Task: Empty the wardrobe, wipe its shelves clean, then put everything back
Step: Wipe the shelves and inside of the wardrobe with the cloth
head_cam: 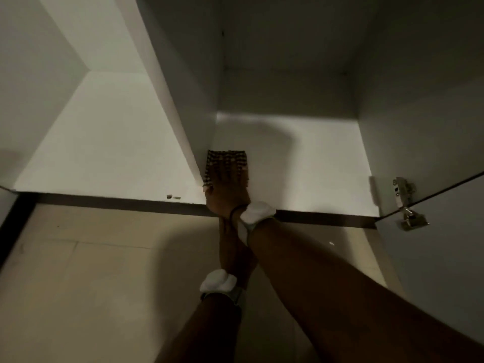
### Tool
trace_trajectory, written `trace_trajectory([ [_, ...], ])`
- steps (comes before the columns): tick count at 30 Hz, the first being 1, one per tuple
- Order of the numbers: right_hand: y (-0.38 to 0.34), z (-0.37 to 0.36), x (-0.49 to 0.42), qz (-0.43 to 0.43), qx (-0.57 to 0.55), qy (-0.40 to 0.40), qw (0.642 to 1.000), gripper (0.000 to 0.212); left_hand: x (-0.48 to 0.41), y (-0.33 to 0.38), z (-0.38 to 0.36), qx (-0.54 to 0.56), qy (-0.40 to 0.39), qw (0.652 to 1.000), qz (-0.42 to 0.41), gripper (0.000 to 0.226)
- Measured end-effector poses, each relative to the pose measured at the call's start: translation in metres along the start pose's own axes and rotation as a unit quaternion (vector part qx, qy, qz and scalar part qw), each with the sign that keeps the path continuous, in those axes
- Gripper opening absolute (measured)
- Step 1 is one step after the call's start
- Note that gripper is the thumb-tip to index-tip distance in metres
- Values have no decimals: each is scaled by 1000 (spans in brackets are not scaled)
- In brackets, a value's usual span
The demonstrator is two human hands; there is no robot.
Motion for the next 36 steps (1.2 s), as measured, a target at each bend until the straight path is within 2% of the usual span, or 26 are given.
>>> trace_trajectory([
  [1,-10,-6,0,16,6,-22,1000,69,2,0,3,31,5,1000,2,81],
  [3,-4,-6,-1,50,35,-50,997,66,0,2,2,10,-6,1000,3,79],
  [6,43,7,11,72,31,-73,994,62,-13,3,-10,-146,2,988,-54,68],
  [9,143,44,52,-49,10,8,999,64,-18,5,-20,-238,5,967,-92,84],
  [12,266,69,119,-219,-4,63,974,62,-16,5,-17,-277,15,954,-112,89],
  [13,292,75,135,-248,2,69,966,66,-16,4,-15,-280,13,954,-110,91],
  [16,304,68,141,-268,14,49,962,71,-14,-1,-7,-274,14,955,-110,93],
  [18,287,67,137,-308,20,73,948,70,-6,-3,-5,-275,23,955,-110,88],
  [20,263,61,131,-338,10,84,937,77,10,-18,-12,-292,-2,953,-75,82],
  [22,219,45,114,-297,6,76,952,79,28,-48,-24,-293,-66,954,-3,82],
  [24,160,26,92,-212,13,47,976,76,39,-82,-41,-273,-160,945,83,92],
  [26,99,5,73,-123,10,0,992,73,42,-93,-52,-257,-208,935,128,98],
  [29,26,-20,52,-22,31,-49,998,72,47,-81,-44,-253,-189,938,141,105],
  [31,0,-26,43,16,44,-66,997,71,50,-74,-35,-214,-164,949,163,97],
  [33,-11,-29,36,42,62,-67,995,72,47,-76,-29,-209,-135,952,180,91],
  [36,2,-28,45,92,74,-73,990,68,38,-88,-47,-240,-155,945,159,96],
])
Point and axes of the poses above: each hand's wrist, its own x-axis away from the middle knuckle, its own z-axis out of the back of the hand, y = z × x, the point moved 10 cm from there along -x, towards the middle knuckle, and after that the axes turned 4 degrees about -y, right-handed, at the moved point
